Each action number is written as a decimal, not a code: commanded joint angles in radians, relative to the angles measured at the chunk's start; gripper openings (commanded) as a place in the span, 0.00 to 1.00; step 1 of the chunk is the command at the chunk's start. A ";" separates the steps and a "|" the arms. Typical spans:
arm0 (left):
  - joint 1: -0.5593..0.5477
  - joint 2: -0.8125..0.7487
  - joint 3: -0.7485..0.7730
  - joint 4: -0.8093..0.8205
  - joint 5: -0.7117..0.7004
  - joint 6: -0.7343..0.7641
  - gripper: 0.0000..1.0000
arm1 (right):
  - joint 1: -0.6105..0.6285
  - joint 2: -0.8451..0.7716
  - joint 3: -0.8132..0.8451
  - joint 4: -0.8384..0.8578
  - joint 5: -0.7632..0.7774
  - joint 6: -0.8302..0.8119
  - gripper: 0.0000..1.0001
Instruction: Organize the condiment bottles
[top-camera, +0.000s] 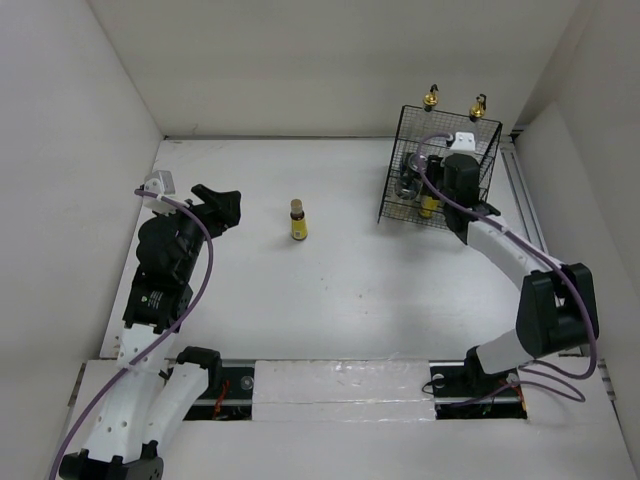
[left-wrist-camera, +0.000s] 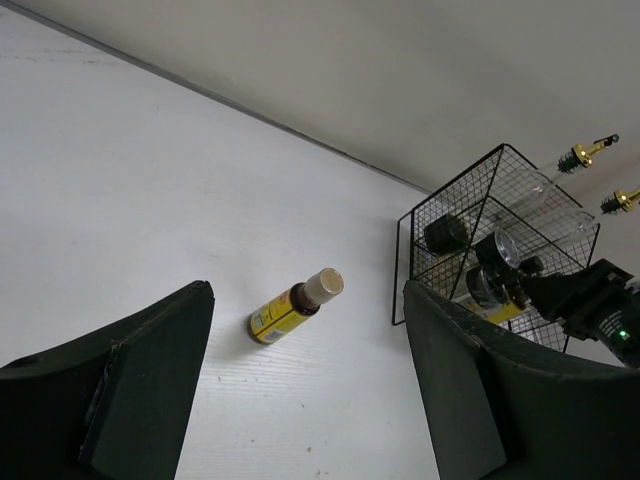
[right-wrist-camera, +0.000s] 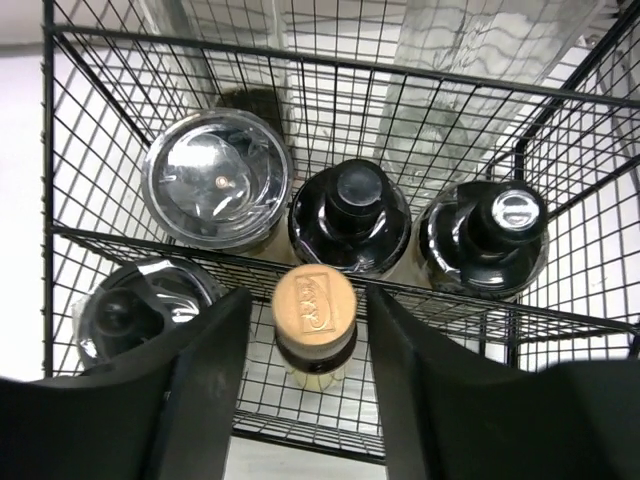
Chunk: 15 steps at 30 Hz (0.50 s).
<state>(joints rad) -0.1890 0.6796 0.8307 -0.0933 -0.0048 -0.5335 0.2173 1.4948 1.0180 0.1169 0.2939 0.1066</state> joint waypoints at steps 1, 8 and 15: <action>-0.004 -0.003 -0.005 0.055 0.006 0.003 0.73 | 0.007 -0.074 0.004 0.041 0.022 0.004 0.58; -0.004 -0.014 -0.005 0.046 -0.009 0.003 0.73 | 0.056 -0.243 0.037 0.006 -0.004 -0.047 0.54; -0.004 -0.005 -0.004 0.046 -0.020 0.003 0.57 | 0.334 -0.196 0.031 0.110 -0.266 -0.058 0.00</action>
<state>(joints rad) -0.1890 0.6762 0.8307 -0.0933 -0.0120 -0.5343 0.4091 1.2449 1.0405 0.1490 0.1825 0.0635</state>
